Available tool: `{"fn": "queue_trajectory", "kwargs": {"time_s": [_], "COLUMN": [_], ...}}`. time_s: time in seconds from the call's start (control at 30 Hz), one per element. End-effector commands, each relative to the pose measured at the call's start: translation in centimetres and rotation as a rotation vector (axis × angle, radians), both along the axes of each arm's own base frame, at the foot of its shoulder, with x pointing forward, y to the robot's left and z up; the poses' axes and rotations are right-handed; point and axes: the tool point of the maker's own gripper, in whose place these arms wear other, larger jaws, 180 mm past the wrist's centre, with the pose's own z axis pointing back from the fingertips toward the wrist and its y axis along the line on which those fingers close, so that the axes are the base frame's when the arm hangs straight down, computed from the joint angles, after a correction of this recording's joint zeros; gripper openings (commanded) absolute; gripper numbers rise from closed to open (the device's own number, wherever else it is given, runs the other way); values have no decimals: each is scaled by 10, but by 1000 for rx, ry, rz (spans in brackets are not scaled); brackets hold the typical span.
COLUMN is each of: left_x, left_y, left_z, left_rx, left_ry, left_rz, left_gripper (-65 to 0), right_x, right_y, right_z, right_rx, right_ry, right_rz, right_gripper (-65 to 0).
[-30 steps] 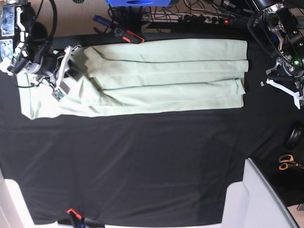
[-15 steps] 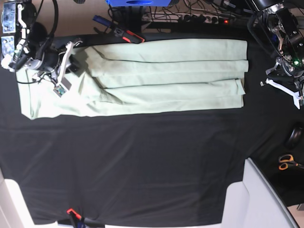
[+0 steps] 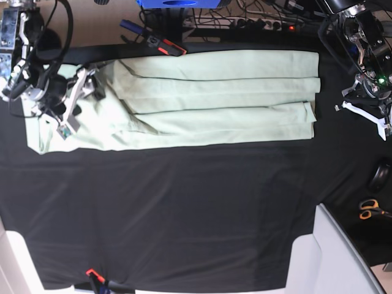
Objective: Fold the T-shirt properly
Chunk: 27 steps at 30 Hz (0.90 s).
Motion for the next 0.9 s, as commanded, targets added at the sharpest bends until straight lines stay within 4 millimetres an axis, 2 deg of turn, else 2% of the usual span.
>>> {"fn": "queue_trajectory", "kwargs": {"time_s": [0.0,0.1,0.27,0.33,0.43,0.47,0.53,0.6,0.67,0.7,0.73,0.8,0.87], "left_x": [6,6,5,4,5,8,6,7,9,9,9,9,13], "left_y": [7,7,6,5,-1,-5,-14,-21,-25,-25,-24,-23,-22], "left_z": [12,12,11,12,9,9,3,2,1,2,1,2,5], "left_rx": [33,33,31,33,-3,-29,-79,-110,-124,-119,-116,-107,-104], "left_ry": [-30,-30,-29,-30,-46,-60,-63,-65,-66,-65,-62,-58,-71], "left_rz": [-4,-4,-4,-6,-12,-23,-61,-125,-152,-152,-151,-151,-151], "left_gripper": [-321,-321,-321,-321,-317,-317,-317,-321,-322,-322,-322,-322,-322], "right_x": [10,21,44,50,47,42,31,8,-16,-29,-40,-56,-67], "right_y": [-3,-6,-28,-29,-20,-14,13,38,63,77,89,99,106], "right_z": [9,15,19,27,45,52,60,50,36,29,25,16,10], "right_rx": [5,-1,-128,-146,-151,-148,-123,-92,-47,-15,17,51,77], "right_ry": [-42,-66,-102,-150,-208,-224,-245,-202,-141,-104,-79,-31,5], "right_rz": [0,-14,-63,-59,-31,-19,42,117,173,189,192,177,165], "right_gripper": [-242,-242,-242,-244,-245,-247,-292,-415,-593,-650,-650,-625,-649]}}
